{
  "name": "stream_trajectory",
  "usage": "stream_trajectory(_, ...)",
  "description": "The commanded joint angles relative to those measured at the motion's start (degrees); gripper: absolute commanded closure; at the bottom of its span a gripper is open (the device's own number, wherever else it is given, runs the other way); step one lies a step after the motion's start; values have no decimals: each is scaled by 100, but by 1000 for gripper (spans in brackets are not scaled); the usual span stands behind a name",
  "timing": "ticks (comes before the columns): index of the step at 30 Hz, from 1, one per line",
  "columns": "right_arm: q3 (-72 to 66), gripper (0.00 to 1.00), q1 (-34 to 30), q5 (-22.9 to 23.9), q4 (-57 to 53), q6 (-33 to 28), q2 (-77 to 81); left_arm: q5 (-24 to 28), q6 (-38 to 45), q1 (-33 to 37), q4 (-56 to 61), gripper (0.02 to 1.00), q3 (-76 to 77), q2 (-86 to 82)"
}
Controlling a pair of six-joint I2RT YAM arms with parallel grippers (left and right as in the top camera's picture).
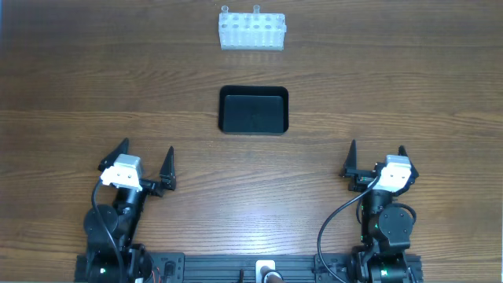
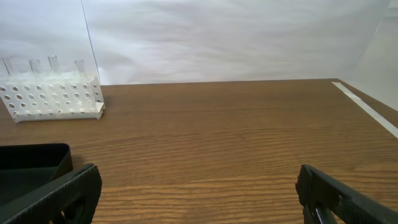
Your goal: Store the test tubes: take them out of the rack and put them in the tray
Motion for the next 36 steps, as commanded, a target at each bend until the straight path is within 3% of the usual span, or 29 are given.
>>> stream_trajectory(1, -28, 9, 35, 35, -22, -2, 22, 138, 81, -15, -7, 20, -20, 26)
stream_trajectory(28, -28, 7, 35, 35, -22, -2, 22, 52, 83, -22, 20, 18, -20, 79)
stream_trajectory(34, -28, 9, 35, 35, -22, -2, 22, 52, 81, -20, 986, 18, -20, 874)
stream_trajectory(36, -28, 7, 35, 35, -22, -2, 22, 55, 37, -26, 2114, 20, -20, 1679)
